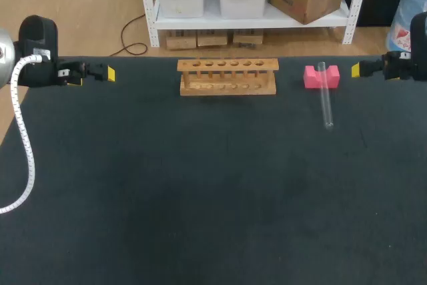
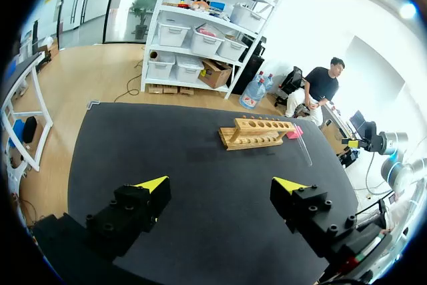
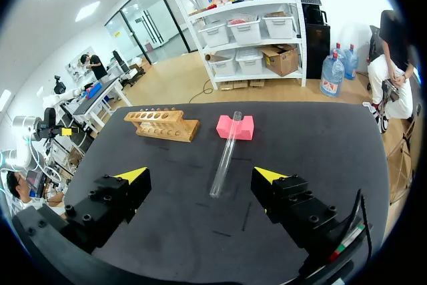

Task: Grasp the test tube, adjust it, and insert it.

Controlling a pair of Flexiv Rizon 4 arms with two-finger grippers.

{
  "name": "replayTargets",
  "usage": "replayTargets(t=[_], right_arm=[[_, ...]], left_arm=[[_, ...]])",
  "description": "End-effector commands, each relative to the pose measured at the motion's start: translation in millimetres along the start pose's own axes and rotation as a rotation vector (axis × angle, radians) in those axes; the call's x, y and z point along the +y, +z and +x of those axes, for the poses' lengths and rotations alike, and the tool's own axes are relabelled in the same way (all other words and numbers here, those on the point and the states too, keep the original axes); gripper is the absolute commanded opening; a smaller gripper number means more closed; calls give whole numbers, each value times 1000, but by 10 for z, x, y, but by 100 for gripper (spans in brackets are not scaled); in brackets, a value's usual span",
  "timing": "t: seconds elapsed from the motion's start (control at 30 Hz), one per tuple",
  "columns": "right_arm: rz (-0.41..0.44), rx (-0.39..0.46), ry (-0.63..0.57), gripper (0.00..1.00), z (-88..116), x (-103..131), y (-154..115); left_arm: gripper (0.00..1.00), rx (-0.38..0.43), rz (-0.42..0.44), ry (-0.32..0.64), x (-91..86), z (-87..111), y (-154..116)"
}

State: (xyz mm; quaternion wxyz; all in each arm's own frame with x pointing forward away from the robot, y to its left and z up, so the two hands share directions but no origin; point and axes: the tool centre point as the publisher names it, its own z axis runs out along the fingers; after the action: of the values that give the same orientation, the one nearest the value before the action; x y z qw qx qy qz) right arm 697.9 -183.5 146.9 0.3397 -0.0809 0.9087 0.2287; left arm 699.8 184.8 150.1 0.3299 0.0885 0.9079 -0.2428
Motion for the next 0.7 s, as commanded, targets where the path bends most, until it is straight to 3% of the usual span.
replayTargets(t=[0.03, 0.4, 0.5, 0.7], right_arm=[[6, 0, 0, 100, 3, 12, -11], [6, 0, 0, 100, 3, 12, -11], [6, 0, 0, 100, 3, 12, -11], [6, 0, 0, 100, 3, 12, -11]], left_arm=[[100, 3, -4, -1, -6, -6, -1], [100, -6, 16, -5, -6, -2, 3], [100, -4, 51, 34, 18, -25, 64], [100, -50, 197, 202, 118, -101, 209]])
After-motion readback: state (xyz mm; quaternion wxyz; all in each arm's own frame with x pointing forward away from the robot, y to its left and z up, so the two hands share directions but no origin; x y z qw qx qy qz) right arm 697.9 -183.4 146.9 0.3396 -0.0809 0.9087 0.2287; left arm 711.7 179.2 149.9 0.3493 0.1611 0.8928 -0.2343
